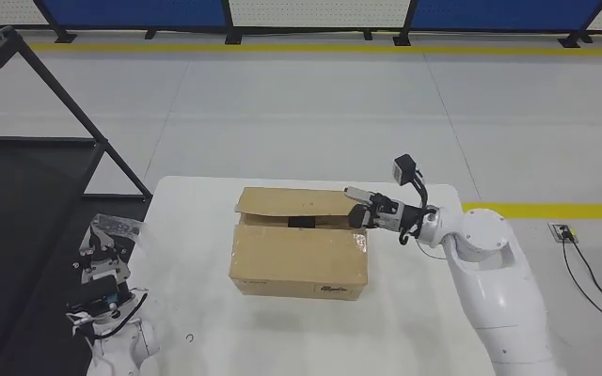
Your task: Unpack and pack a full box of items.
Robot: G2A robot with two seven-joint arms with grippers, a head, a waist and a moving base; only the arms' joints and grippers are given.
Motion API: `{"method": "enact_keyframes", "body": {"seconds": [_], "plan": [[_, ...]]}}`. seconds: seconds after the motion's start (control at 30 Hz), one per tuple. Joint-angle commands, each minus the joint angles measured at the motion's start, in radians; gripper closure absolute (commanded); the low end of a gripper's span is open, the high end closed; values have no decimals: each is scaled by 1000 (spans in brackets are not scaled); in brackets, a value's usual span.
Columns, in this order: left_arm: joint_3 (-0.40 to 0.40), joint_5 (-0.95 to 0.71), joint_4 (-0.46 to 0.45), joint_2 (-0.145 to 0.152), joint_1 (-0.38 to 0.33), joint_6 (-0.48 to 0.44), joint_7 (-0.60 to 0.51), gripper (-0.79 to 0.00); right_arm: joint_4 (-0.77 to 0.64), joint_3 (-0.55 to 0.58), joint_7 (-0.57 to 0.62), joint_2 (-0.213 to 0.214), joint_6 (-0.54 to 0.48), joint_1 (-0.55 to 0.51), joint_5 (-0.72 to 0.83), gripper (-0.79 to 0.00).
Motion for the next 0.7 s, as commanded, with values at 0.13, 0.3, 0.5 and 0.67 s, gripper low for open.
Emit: {"method": "enact_keyframes", "body": {"seconds": [0.13, 0.3, 0.5, 0.67], "plan": [[-18, -26, 1, 0, 6, 15, 1, 0, 67, -15, -4, 3, 53, 35, 25, -785], [-28, -30, 8, 1, -4, 28, -9, 0, 97, -31, 15, 6, 7, 19, 48, -785], [-18, -11, 1, 0, -15, 38, -14, 0, 107, -57, 37, 11, -32, 2, 44, -785], [-3, -3, -6, -2, -13, 46, -15, 0, 111, -83, 9, 14, -17, 2, 17, -785]]}}
